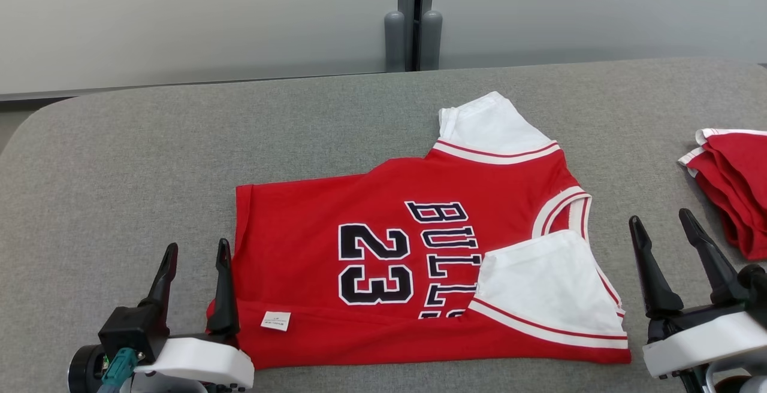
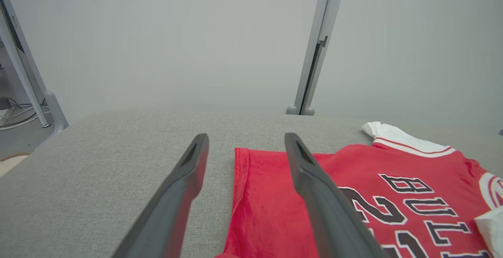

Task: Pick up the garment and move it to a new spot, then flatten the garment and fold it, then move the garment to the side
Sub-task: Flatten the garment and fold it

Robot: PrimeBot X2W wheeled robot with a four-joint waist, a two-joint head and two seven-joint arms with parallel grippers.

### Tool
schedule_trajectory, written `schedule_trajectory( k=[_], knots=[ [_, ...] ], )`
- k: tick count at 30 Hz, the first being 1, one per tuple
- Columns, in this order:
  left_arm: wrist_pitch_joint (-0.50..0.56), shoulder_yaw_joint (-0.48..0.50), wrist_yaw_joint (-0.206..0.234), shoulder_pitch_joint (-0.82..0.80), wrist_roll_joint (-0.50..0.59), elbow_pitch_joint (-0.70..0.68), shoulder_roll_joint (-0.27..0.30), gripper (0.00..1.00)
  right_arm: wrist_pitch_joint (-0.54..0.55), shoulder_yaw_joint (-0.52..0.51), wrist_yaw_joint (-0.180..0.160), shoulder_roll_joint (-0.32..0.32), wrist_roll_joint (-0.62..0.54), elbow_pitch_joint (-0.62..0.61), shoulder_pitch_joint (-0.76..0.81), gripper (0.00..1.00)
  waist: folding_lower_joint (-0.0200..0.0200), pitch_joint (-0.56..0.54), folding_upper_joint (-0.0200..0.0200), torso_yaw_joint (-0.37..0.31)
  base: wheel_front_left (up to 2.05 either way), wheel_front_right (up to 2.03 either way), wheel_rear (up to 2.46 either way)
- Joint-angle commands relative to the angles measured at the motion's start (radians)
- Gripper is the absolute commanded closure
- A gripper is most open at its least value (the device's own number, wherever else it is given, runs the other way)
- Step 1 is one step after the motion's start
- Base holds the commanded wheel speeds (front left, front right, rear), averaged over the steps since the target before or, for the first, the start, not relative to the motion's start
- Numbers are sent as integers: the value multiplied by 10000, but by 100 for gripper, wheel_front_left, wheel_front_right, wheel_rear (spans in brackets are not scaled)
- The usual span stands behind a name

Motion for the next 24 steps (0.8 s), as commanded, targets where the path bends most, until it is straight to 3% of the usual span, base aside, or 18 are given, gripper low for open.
schedule_trajectory(
  k=[1, 17, 24],
  knots=[
    [51, -40, 63, -188, 124, -27, 90, 0, 106, 14, -3, 18, -93, -195, 24, 0, 0, -23, 0, 16, 0, 0, 0],
    [431, -266, -129, -995, 76, 798, 283, 0, 559, 81, -3, 242, -75, -769, 210, 0, 0, 226, 0, -13, 0, 0, 0],
    [826, -556, -621, -2248, -100, 1538, 219, 0, 564, 102, -3, 173, 49, -782, -67, 0, 0, 701, 0, -59, 0, 0, 0]
  ],
)
